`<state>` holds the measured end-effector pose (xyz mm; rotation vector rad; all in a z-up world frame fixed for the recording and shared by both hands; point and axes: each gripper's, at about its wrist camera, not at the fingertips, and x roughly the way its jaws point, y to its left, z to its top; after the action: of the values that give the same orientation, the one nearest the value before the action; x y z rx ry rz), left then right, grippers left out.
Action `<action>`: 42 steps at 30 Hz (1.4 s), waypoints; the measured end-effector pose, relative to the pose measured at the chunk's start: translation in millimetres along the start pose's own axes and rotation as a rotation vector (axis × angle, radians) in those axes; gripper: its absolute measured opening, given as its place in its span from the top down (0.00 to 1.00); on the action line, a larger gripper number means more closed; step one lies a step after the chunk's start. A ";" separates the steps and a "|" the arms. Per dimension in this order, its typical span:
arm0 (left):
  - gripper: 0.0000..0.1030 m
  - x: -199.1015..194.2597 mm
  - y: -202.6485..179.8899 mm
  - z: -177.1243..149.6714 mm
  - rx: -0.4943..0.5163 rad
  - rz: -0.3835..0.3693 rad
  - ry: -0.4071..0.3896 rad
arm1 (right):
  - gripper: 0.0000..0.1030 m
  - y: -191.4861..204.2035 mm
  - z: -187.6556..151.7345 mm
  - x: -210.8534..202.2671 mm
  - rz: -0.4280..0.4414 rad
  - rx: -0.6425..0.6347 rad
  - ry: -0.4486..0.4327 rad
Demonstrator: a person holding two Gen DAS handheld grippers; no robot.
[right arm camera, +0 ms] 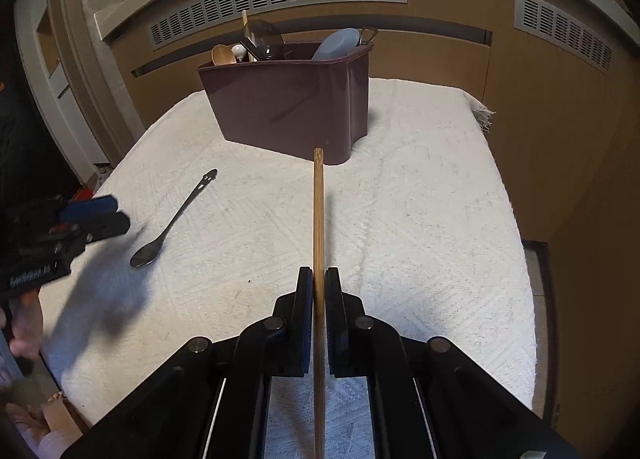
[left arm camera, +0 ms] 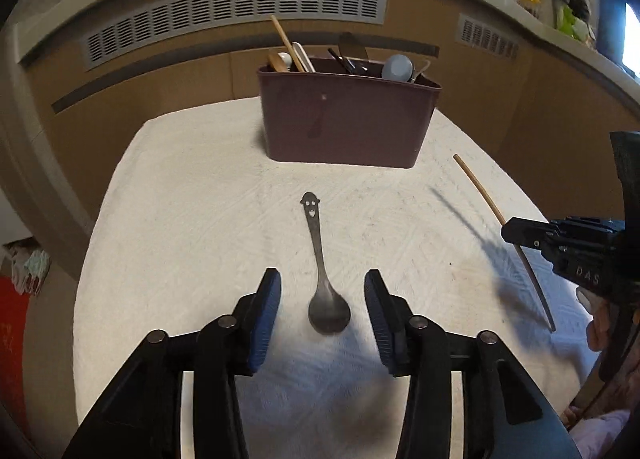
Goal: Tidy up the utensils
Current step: 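Grasp the black smiley-face spoon with the left gripper while the right gripper holds the chopstick, then carry the smiley-face spoon and chopstick up over the caddy with both grippers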
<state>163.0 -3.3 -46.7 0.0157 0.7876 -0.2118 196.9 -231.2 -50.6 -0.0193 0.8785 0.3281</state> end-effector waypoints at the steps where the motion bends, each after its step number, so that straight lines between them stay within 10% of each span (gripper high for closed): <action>1: 0.50 -1.0 -4.5 -6.2 -0.011 0.009 -0.009 | 0.95 -0.7 -0.1 -0.2 0.005 0.010 0.002; 10: 0.52 41.9 -11.6 -18.0 -0.041 0.037 0.087 | 0.95 11.3 -2.1 -7.8 -0.002 0.013 -0.002; 13: 0.72 43.6 -9.9 -15.6 -0.038 0.036 0.065 | 0.95 13.9 -5.1 -5.1 0.000 0.009 0.020; 27: 0.72 -61.2 7.3 24.3 0.005 0.040 -0.287 | 0.90 27.4 5.3 7.0 0.011 -0.090 0.066; 34: 0.73 -66.5 17.4 31.8 -0.024 0.023 -0.292 | 0.88 25.8 20.4 53.6 -0.011 -0.103 0.169; 42: 0.73 -61.3 17.2 26.5 -0.040 0.009 -0.259 | 0.95 41.5 19.5 18.5 -0.022 -0.153 0.087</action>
<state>143.0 22.3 14.1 -0.0454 0.5338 -0.1852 210.4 -183.8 -47.3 -0.1862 0.9366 0.3756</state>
